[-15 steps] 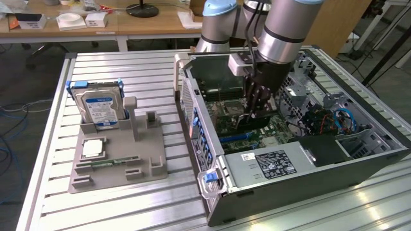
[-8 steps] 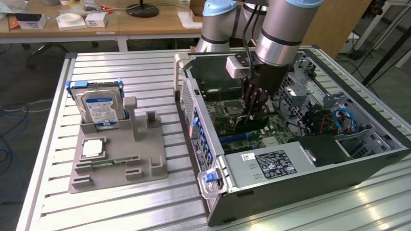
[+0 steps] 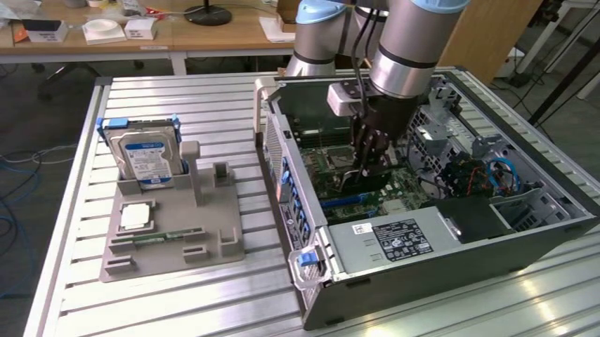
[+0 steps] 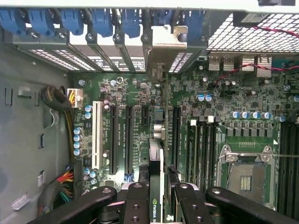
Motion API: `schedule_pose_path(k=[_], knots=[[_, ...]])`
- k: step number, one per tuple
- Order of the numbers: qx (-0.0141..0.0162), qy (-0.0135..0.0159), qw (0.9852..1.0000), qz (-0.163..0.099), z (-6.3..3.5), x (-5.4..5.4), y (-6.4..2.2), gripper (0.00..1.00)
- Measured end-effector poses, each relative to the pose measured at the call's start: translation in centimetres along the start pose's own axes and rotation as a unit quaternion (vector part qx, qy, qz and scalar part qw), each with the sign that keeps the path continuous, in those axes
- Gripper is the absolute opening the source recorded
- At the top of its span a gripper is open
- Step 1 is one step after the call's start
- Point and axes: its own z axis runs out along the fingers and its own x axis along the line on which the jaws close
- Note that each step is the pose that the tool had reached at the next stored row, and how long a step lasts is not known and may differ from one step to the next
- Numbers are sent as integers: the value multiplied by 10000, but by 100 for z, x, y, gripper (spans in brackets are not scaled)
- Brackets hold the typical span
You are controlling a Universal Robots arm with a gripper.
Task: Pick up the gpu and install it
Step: 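Insert the gpu into the slot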
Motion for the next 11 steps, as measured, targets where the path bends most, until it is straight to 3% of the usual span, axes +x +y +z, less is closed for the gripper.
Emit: schedule_pose_path(k=[11], knots=[[0, 55, 10000, 2, 68, -40, 47, 26]])
